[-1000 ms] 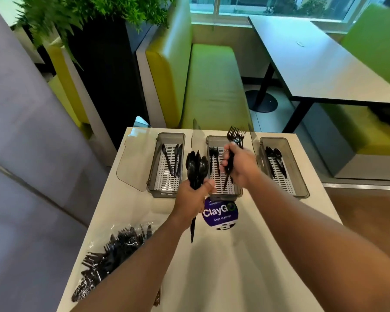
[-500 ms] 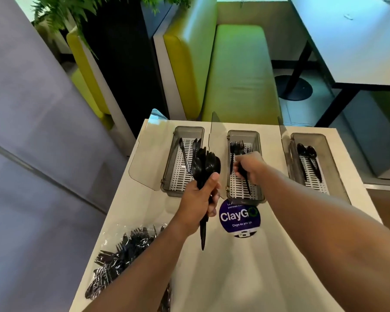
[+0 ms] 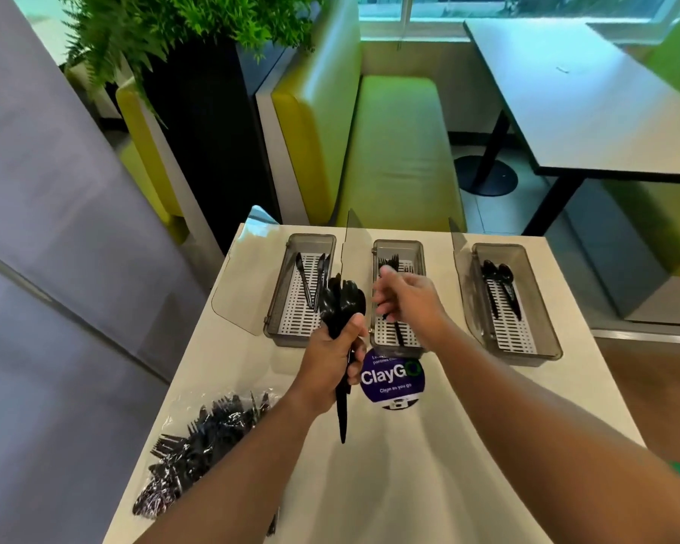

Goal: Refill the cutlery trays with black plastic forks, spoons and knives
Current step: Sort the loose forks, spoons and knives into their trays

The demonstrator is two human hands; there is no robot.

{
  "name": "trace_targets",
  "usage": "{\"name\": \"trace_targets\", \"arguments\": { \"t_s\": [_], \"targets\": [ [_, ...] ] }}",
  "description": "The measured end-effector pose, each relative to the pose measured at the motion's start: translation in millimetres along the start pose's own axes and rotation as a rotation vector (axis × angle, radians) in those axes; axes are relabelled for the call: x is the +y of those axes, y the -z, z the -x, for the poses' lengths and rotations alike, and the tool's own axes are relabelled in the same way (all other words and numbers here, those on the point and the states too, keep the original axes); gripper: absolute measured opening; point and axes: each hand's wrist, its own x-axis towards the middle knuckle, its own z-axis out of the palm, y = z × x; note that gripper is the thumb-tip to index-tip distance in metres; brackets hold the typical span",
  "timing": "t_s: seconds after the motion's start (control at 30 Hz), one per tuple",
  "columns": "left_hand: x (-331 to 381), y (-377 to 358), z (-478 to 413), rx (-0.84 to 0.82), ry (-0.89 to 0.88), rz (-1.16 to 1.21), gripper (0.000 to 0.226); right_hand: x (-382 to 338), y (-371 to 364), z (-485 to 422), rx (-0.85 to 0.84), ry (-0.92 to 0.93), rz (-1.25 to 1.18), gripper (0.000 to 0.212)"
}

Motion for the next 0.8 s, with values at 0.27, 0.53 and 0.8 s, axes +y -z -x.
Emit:
{"name": "trace_targets", "arguments": {
  "t_s": [0.27,0.53,0.8],
  "targets": [
    [-8,-21,6,-0.018,-0.049,-0.094,0.028,-6,2,48,-0.084,-0.015,0.145,0.016],
    [-24,-28,11,0.018,-0.033,-0.192,0.034,-16,19,53,0.165,0.002,-0.235,0.007],
    [-30,-35,7,0.031,-0.027,-0.236,0.024,2,12,59,0.028,-0.021,0.118,0.031]
  ]
}}
